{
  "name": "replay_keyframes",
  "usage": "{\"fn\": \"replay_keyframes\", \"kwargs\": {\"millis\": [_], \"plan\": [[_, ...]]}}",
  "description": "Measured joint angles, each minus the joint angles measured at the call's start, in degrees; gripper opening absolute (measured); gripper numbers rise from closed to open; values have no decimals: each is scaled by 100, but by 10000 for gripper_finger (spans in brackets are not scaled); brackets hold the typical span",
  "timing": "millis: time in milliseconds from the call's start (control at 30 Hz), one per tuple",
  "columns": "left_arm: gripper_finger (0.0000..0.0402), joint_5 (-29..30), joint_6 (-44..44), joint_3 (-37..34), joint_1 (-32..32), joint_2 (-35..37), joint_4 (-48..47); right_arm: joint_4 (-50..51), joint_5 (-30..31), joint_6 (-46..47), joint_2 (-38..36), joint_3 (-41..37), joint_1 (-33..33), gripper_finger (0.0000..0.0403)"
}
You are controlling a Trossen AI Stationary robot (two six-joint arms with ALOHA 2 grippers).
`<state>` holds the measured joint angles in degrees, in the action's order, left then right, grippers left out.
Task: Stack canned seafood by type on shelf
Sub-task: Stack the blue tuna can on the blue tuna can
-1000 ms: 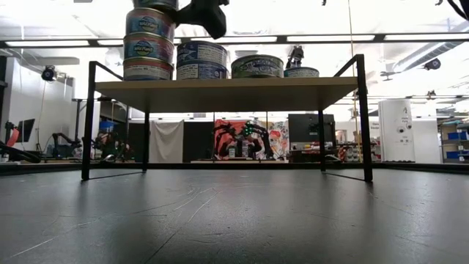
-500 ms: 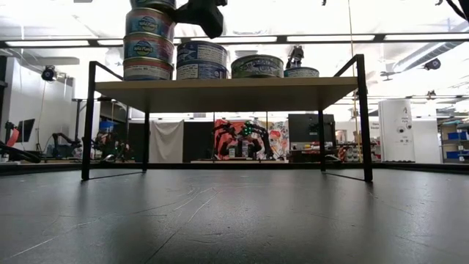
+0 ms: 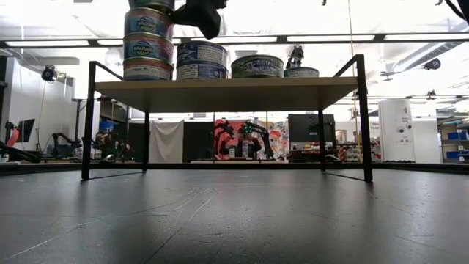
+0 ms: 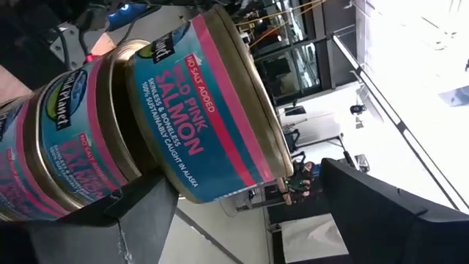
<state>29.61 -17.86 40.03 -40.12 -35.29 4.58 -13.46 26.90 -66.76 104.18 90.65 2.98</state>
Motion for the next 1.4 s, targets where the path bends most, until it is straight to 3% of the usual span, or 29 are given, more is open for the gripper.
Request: {"fn": "replay_keyframes", "kwargs": {"millis": [767,933,1400], "plan": [[304,-11,146,0,0,-383,-22,-32,6,-5,0,-1,-2,329],[304,138,491,-1,0,-367,640,-32,4,-7,0,-2,-2,335],[304,185,81,60,0,-302,619,-32,8,13,0,-2,-2,325]]}}
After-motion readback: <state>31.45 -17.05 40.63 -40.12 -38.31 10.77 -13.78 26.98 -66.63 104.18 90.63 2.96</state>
